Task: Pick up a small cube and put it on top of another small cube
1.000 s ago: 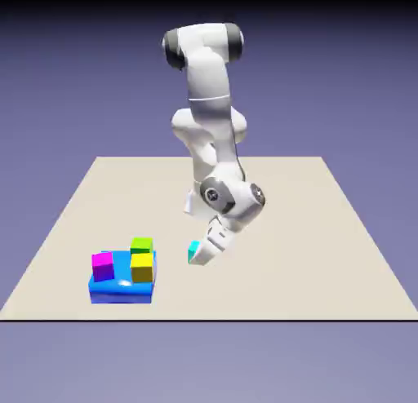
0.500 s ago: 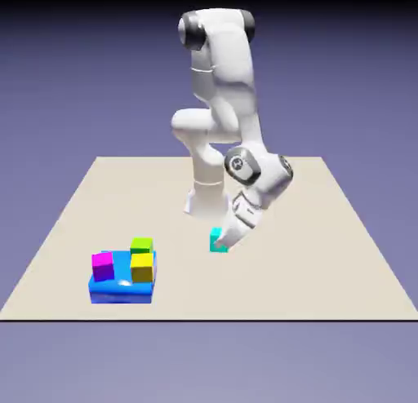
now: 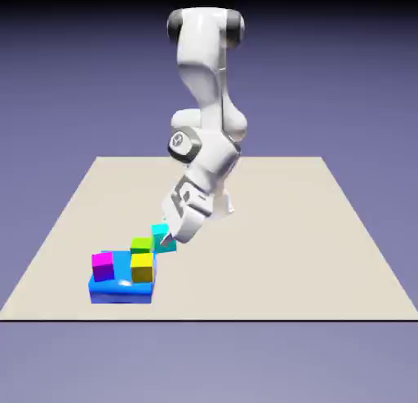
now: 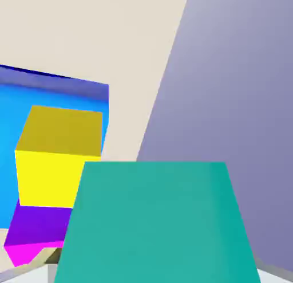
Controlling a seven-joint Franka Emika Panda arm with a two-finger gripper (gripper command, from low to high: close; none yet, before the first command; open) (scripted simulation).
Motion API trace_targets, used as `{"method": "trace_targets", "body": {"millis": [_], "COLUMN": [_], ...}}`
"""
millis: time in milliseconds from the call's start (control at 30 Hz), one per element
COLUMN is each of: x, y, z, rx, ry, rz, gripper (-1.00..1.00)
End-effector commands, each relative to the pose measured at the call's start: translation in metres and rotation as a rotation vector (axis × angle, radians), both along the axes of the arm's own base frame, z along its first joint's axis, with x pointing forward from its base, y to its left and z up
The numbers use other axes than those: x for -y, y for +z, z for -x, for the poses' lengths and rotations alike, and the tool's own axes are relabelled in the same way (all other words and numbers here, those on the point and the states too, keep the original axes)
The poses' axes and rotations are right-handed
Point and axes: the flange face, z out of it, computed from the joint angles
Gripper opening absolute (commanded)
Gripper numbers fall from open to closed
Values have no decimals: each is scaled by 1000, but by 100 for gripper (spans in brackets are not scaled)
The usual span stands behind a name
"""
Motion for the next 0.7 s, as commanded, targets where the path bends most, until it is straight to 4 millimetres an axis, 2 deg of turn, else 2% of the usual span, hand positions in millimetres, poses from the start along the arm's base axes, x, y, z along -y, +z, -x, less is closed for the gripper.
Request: {"method": "trace_targets", "body": {"millis": [0, 33, 233, 400, 433, 467, 500, 667], "x": [63, 69, 69, 98, 99, 99, 99, 70], "y": [-14, -18, -18, -75, -77, -77, -77, -20], "z": [28, 33, 33, 29, 29, 29, 29, 33], "rx": [-46, -57, -57, -57, -57, -57, -57, -57], "ry": [-106, -112, -112, -113, -113, -113, -113, -112], "rz": [-10, -12, -12, -11, -12, -12, -12, -12], "gripper": [-100, -100, -100, -100, -100, 100, 100, 100]}}
